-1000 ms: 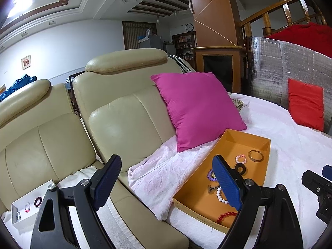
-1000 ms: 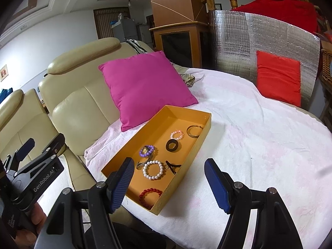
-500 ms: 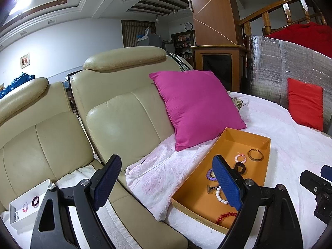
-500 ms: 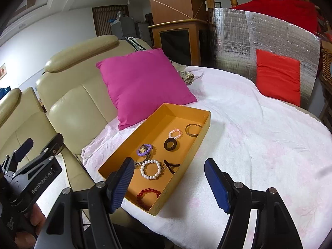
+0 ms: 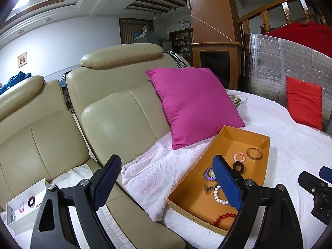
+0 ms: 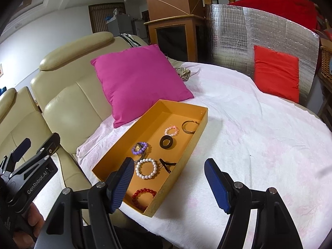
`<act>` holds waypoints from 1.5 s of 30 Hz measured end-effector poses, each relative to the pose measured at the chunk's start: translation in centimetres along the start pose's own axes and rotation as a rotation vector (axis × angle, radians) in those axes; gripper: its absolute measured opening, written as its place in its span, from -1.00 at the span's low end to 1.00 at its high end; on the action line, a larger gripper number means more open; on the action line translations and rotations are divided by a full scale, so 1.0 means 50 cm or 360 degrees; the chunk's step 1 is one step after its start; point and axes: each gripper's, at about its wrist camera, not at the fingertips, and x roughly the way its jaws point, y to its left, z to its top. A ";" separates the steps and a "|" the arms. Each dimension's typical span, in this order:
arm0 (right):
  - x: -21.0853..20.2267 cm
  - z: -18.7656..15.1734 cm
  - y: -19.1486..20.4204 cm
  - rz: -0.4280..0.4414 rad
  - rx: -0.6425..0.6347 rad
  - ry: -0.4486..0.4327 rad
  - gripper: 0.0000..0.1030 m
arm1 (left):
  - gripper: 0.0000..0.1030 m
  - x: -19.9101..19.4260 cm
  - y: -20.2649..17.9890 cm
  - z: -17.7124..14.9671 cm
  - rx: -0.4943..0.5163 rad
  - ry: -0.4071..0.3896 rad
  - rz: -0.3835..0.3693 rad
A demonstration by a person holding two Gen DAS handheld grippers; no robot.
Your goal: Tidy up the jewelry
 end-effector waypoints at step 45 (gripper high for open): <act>0.123 0.017 -0.016 0.0073 0.0022 0.0049 0.43 | 0.75 0.043 -0.047 -0.002 0.0083 0.0047 0.0078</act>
